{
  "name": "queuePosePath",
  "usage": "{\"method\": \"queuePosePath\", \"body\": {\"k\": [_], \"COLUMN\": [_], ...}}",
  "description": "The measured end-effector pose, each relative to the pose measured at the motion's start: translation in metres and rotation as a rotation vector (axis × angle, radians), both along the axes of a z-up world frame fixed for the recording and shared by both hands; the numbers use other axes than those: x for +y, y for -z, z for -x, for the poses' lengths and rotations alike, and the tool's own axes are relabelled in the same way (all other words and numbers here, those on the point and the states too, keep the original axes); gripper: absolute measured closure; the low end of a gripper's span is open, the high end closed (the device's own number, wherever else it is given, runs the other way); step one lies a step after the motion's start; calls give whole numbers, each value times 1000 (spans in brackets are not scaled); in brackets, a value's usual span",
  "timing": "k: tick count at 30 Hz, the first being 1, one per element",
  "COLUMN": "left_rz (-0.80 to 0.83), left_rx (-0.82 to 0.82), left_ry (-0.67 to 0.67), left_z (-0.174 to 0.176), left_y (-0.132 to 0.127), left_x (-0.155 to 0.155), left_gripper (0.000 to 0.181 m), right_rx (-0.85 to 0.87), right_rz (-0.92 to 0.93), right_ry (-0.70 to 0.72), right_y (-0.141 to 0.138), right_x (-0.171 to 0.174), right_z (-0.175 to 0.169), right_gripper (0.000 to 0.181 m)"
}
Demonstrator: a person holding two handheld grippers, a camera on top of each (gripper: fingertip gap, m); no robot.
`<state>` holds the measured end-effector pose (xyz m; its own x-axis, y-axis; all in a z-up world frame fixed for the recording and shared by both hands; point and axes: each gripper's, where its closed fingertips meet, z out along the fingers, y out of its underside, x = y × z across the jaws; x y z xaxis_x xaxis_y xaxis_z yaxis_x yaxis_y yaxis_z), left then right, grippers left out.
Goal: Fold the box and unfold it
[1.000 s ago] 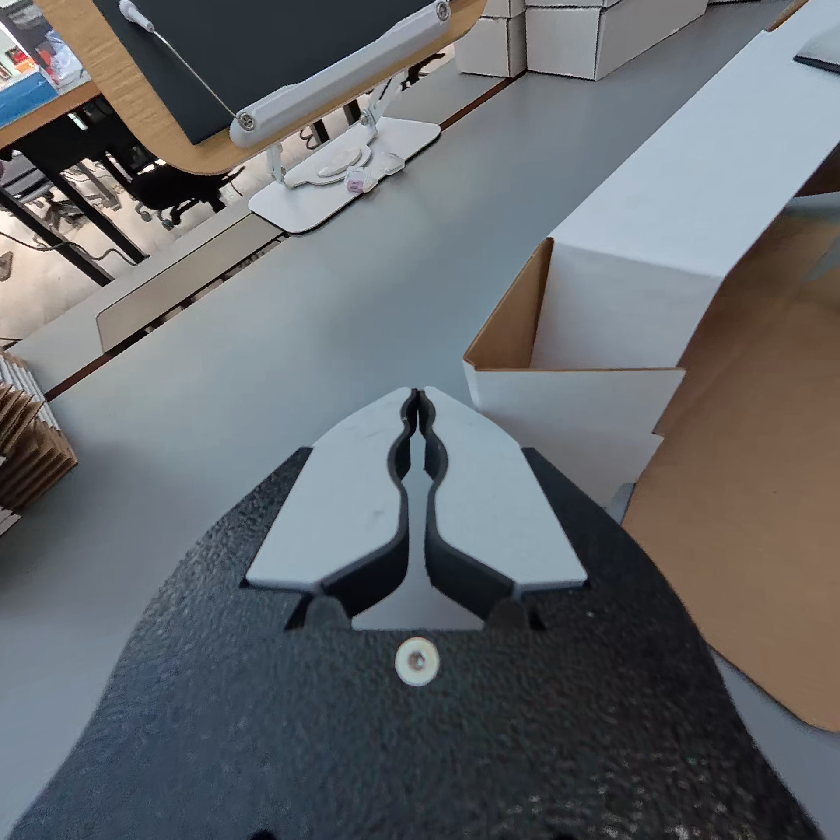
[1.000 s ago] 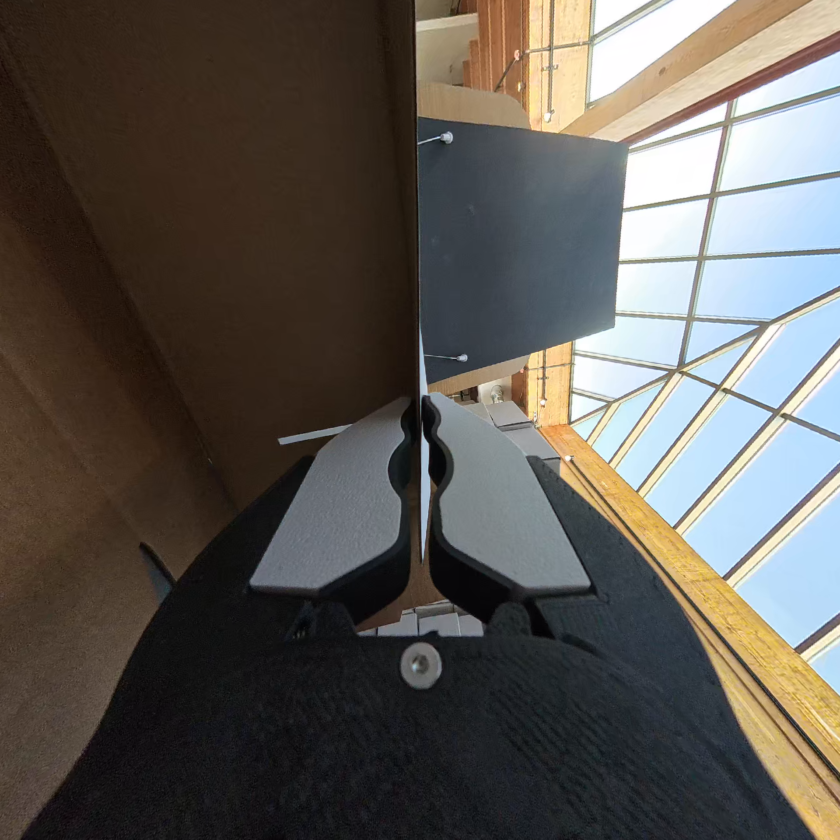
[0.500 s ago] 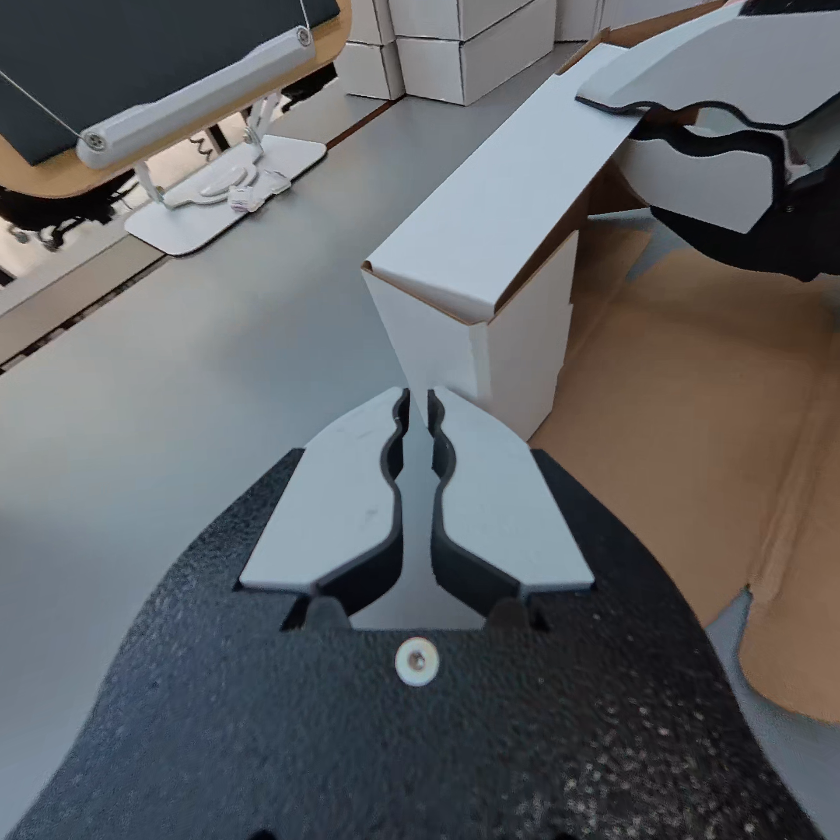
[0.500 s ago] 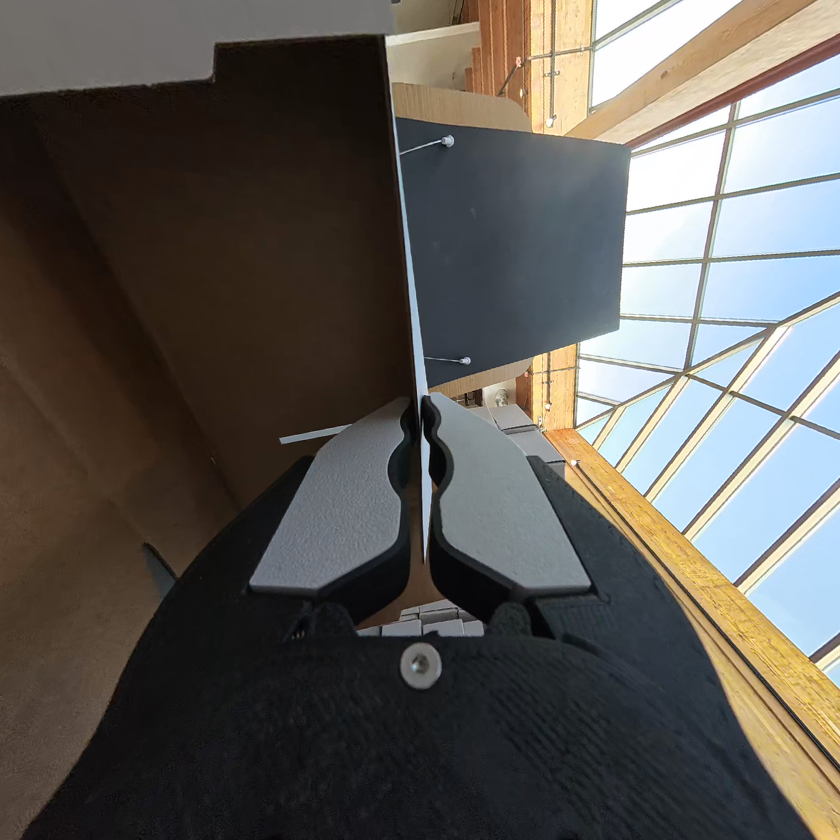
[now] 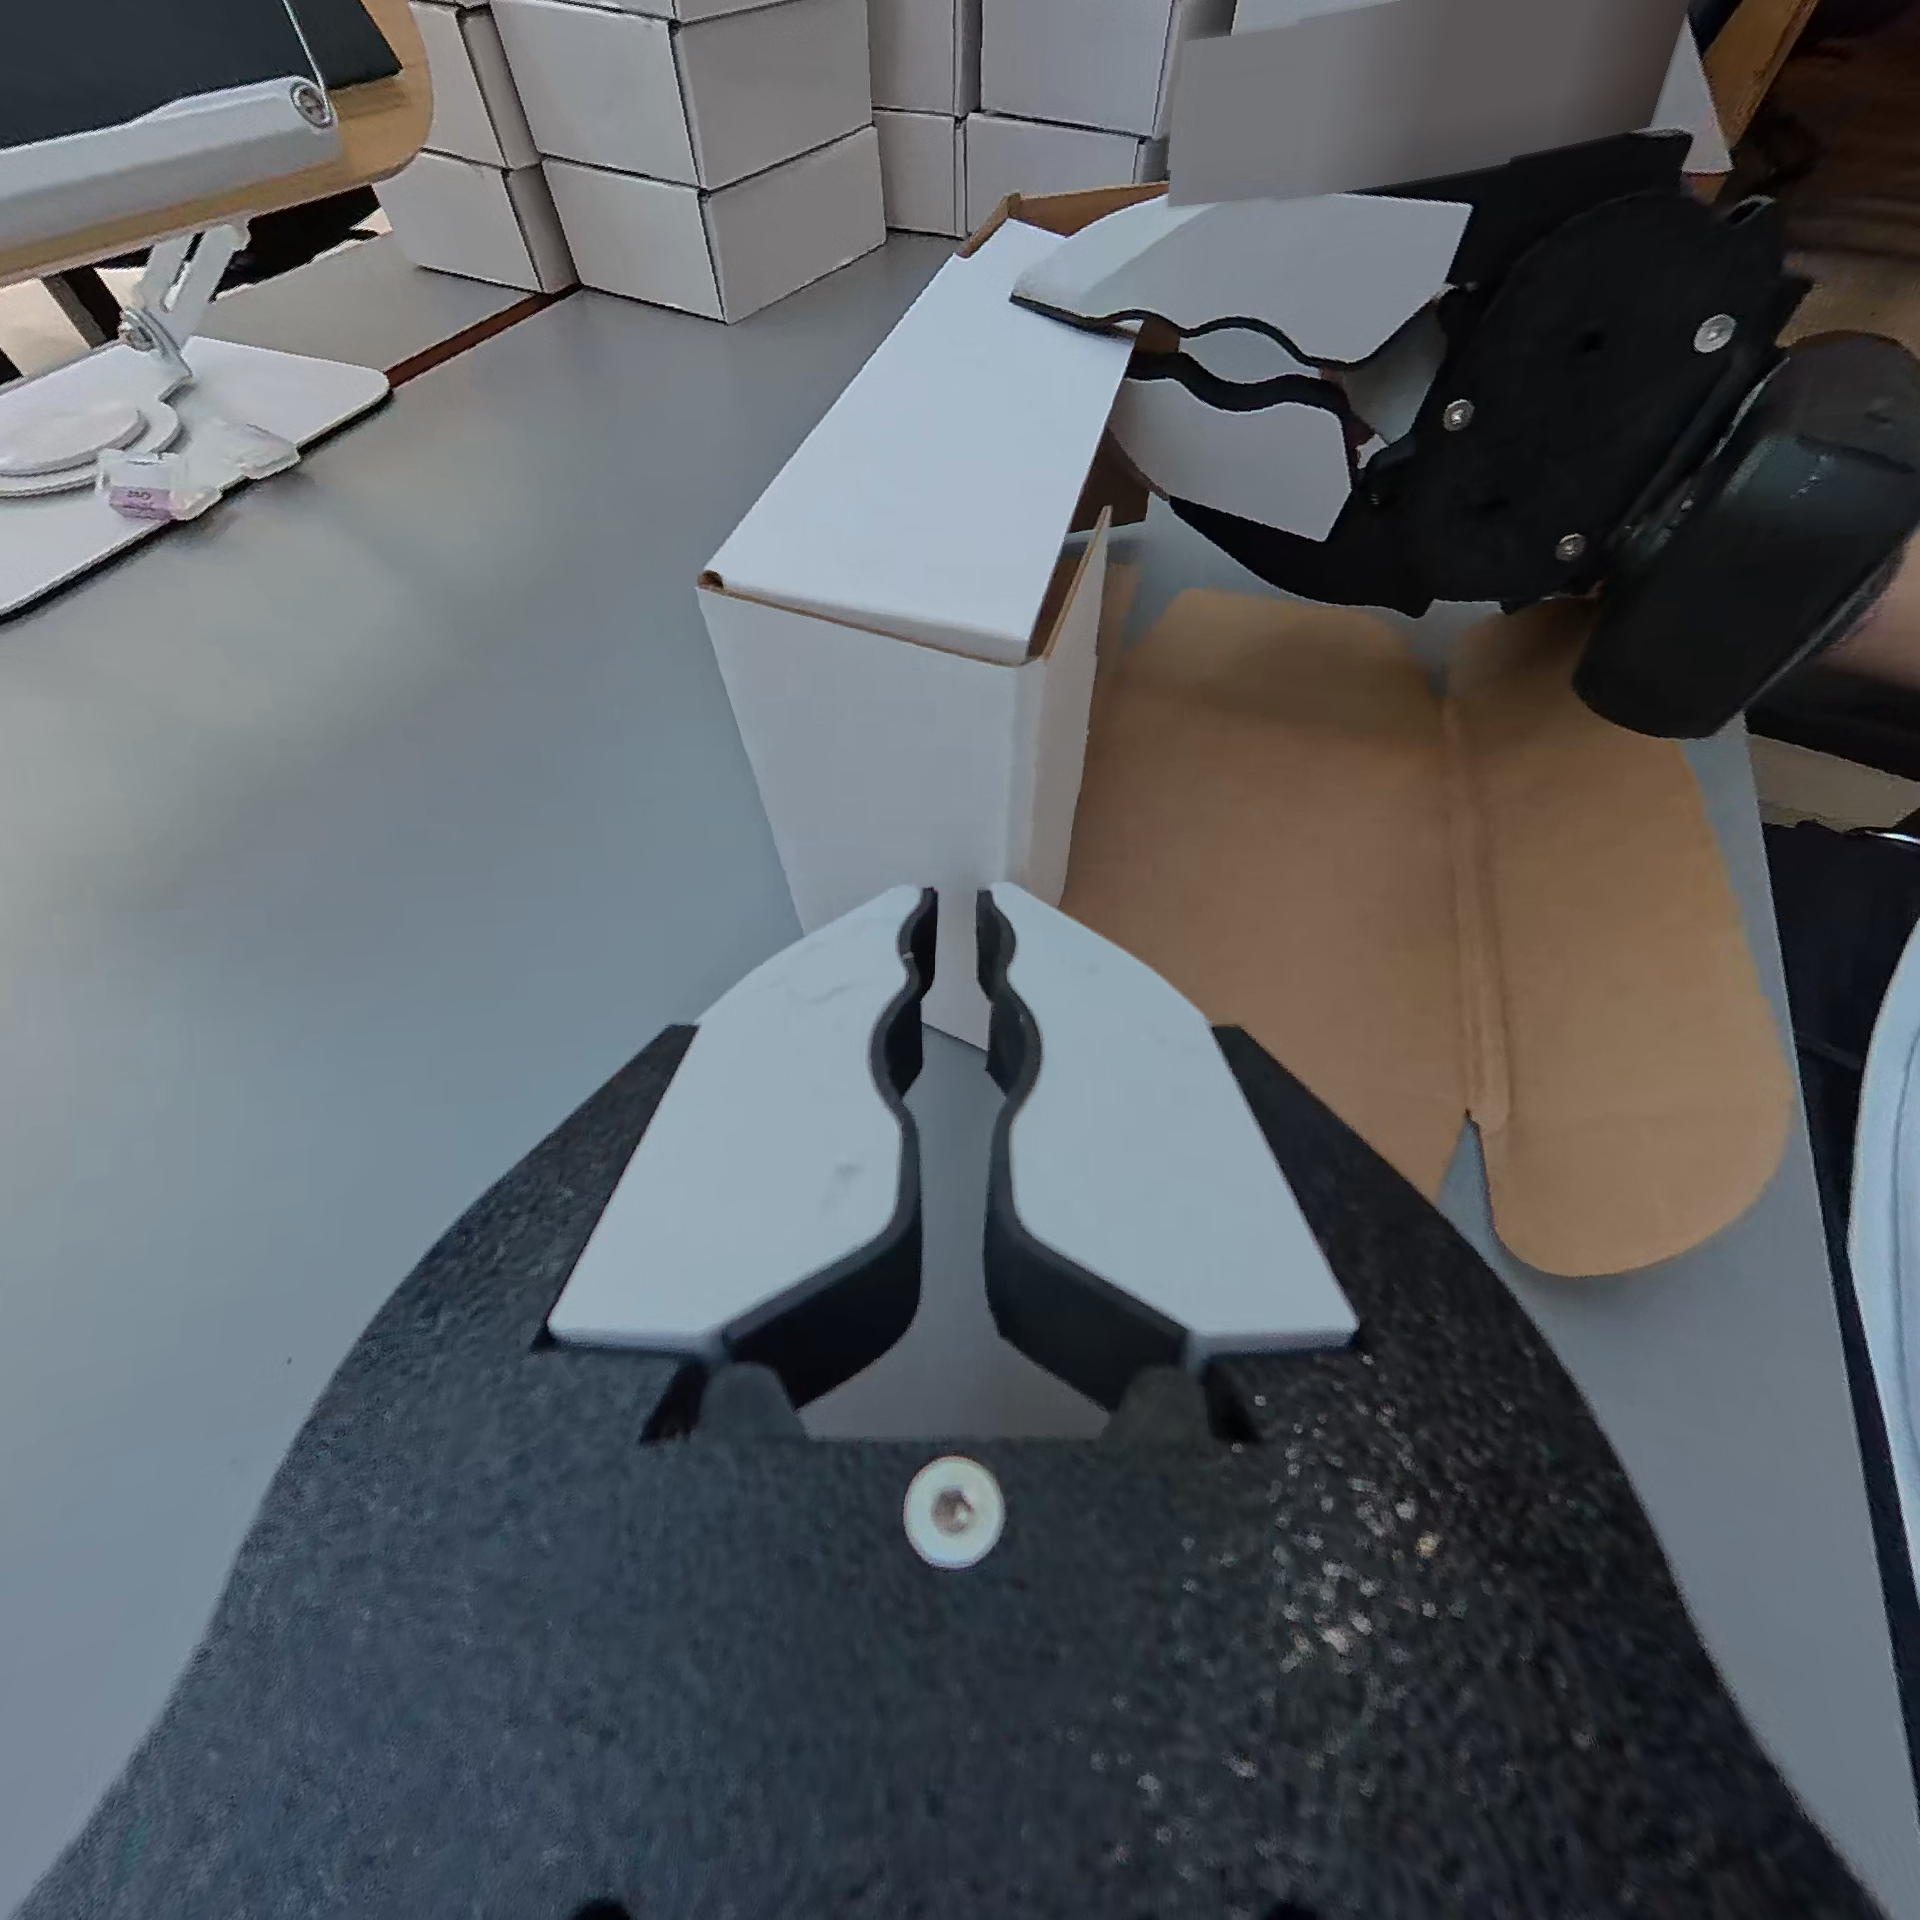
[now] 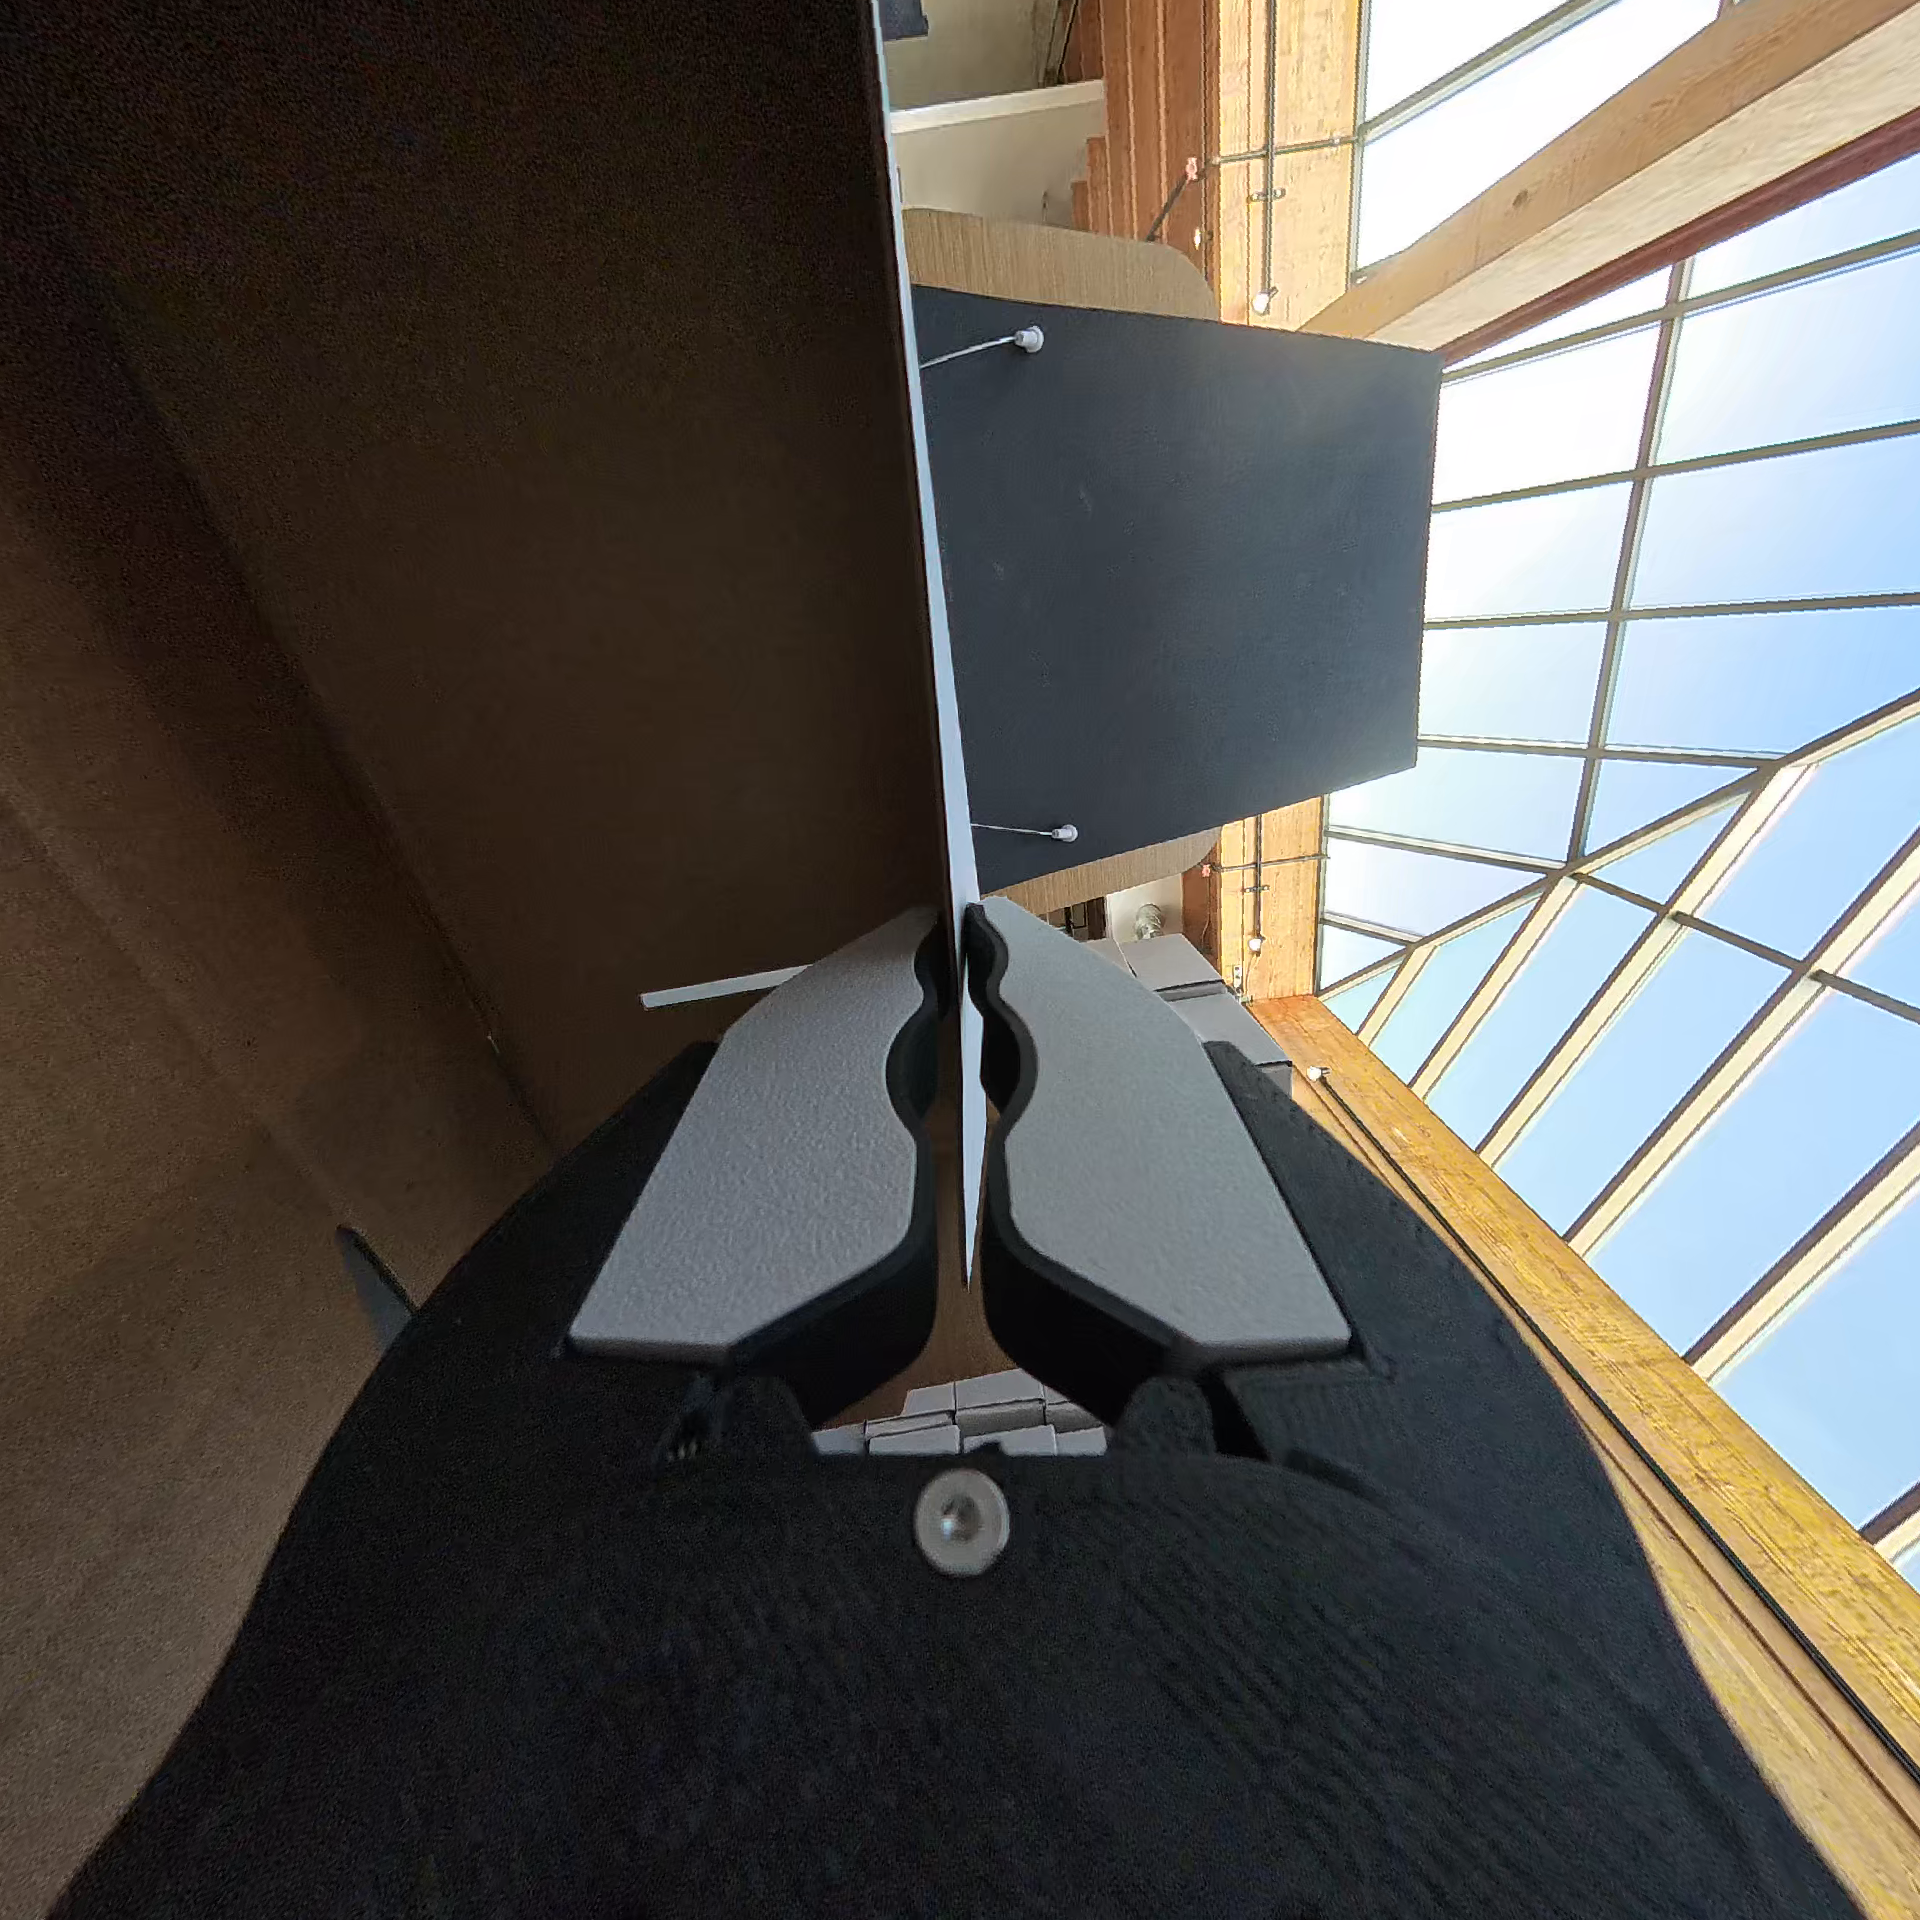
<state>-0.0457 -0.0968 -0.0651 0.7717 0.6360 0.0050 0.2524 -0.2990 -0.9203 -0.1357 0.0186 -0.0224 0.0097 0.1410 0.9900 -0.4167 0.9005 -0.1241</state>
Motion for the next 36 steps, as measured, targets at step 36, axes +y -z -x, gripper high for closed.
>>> {"method": "queuePosePath", "body": {"k": [36], "left_rz": [186], "left_rx": [-202], "left_ry": [-776], "left_z": [86], "left_y": [13], "left_x": [-10], "left_gripper": [165], "right_rx": [-357], "right_rz": [10], "right_ry": [-67], "right_y": [1], "right_x": [-6], "right_z": [1], "right_gripper": [173]}}
